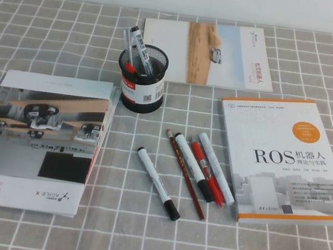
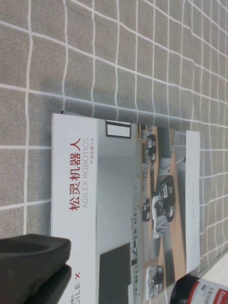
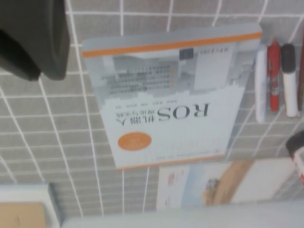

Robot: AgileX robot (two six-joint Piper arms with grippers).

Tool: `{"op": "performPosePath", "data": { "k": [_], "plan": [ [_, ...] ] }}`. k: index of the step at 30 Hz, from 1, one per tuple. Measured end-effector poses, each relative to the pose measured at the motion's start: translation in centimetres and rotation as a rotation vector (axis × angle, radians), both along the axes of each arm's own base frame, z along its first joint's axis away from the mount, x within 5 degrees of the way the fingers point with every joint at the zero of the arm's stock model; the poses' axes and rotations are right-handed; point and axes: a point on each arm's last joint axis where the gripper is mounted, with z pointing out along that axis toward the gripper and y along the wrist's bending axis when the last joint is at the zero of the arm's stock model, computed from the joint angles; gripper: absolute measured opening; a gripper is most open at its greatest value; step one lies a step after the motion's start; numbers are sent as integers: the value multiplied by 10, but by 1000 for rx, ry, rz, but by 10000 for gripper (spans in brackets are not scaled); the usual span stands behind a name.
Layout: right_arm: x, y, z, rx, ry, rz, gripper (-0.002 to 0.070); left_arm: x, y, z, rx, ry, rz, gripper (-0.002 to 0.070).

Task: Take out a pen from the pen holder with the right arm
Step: 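Take a marker out of the pen holder and lay it on the table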

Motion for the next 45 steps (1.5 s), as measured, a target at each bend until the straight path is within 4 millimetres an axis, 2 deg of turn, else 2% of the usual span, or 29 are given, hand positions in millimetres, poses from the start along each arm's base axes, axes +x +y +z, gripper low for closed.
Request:
{"op": "performPosePath", "data": {
  "k": [11, 23, 45],
  "plan": [
    [-15, -4, -8, 5, -63, -37, -12, 0, 0, 0, 0, 0, 0, -5],
    [-19, -5, -23, -69, 92, -28, -12, 0, 0, 0, 0, 0, 0, -5],
    [-19, -5, -24, -69, 100, -27, -12, 0, 0, 0, 0, 0, 0, -5]
  ]
}}
